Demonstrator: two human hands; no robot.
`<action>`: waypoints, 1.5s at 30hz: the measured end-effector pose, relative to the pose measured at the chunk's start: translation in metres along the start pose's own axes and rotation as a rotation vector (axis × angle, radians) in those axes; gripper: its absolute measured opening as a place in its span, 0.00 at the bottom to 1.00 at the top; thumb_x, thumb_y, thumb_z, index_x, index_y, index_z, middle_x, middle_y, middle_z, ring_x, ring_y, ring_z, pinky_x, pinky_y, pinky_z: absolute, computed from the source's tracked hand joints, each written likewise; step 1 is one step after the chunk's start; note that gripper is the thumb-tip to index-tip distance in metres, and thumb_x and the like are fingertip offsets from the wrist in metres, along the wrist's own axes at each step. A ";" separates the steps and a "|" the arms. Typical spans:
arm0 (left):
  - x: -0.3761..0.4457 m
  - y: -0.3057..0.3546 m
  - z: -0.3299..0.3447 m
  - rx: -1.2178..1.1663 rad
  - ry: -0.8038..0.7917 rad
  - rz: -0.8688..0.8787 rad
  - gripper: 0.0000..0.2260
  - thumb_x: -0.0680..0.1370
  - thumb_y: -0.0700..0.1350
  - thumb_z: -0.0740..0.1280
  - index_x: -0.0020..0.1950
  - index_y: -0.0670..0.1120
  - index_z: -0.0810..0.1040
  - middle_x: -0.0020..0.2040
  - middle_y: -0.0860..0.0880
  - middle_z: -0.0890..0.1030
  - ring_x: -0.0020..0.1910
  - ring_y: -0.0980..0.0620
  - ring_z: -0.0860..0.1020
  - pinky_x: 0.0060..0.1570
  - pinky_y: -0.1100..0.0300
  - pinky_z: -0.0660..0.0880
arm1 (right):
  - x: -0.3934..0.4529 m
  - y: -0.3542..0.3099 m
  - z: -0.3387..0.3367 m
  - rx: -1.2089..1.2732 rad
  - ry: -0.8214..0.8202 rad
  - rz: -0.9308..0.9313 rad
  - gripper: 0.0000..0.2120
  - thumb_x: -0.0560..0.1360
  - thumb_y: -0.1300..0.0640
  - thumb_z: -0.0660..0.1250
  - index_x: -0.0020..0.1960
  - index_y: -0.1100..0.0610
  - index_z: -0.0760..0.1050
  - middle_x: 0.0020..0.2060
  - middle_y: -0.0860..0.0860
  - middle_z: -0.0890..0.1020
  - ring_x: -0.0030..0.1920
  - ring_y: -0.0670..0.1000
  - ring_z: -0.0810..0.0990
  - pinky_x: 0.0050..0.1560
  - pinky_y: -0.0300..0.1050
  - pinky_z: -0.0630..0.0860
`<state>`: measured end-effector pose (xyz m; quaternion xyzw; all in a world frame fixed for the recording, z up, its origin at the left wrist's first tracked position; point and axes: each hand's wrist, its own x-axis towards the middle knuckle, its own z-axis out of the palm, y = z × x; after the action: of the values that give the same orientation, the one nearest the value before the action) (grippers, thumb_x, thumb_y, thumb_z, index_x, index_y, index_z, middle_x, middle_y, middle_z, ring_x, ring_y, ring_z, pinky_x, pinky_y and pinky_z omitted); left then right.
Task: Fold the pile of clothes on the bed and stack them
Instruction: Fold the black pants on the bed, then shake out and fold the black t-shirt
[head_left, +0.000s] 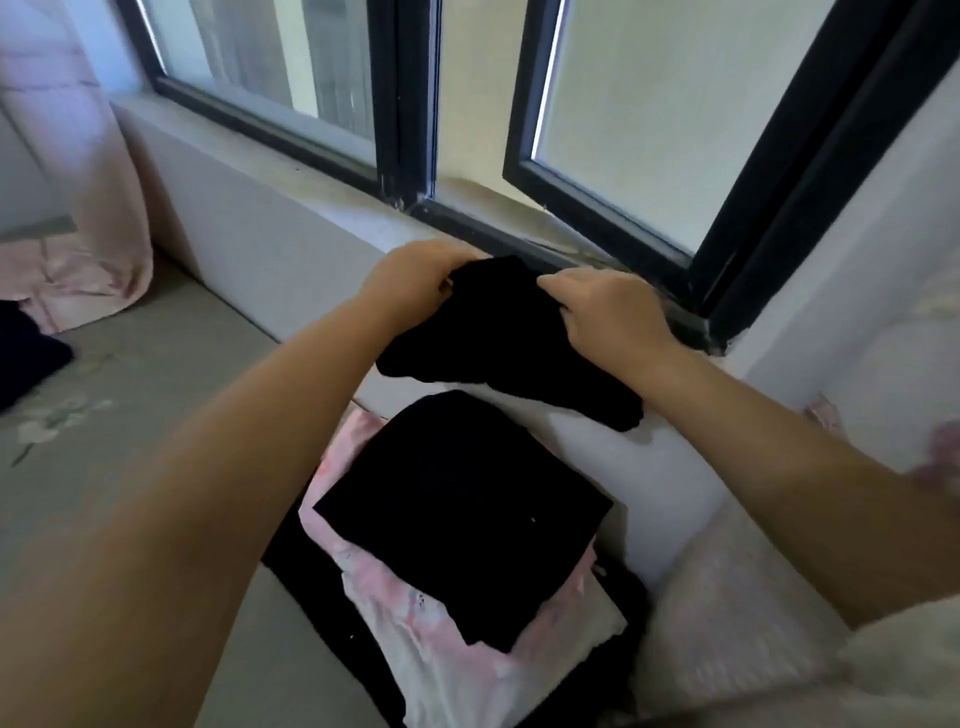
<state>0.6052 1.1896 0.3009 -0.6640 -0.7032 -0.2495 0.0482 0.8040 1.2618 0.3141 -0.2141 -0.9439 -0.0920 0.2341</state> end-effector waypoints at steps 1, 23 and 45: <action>-0.009 -0.005 0.006 0.013 -0.050 0.042 0.18 0.73 0.33 0.62 0.62 0.43 0.76 0.60 0.42 0.77 0.59 0.42 0.74 0.56 0.54 0.68 | -0.013 -0.008 0.007 0.012 -0.026 -0.029 0.10 0.75 0.63 0.60 0.49 0.64 0.79 0.42 0.60 0.82 0.41 0.61 0.80 0.36 0.51 0.76; -0.245 -0.004 0.067 0.333 -0.471 -0.478 0.23 0.81 0.53 0.52 0.75 0.54 0.52 0.77 0.50 0.50 0.75 0.48 0.46 0.71 0.47 0.46 | -0.118 -0.160 0.109 0.079 -0.681 0.064 0.29 0.79 0.43 0.52 0.75 0.50 0.47 0.76 0.51 0.49 0.75 0.58 0.47 0.71 0.59 0.48; -0.576 0.053 -0.148 0.542 -0.183 -1.449 0.23 0.81 0.54 0.50 0.75 0.51 0.52 0.76 0.49 0.52 0.75 0.49 0.48 0.72 0.49 0.48 | -0.109 -0.505 0.020 0.432 -0.481 -0.694 0.25 0.79 0.46 0.53 0.73 0.54 0.56 0.74 0.51 0.58 0.74 0.57 0.55 0.70 0.54 0.55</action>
<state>0.6822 0.6038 0.2152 -0.0217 -0.9993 0.0178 -0.0245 0.6573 0.7776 0.2066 0.1520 -0.9846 0.0857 0.0036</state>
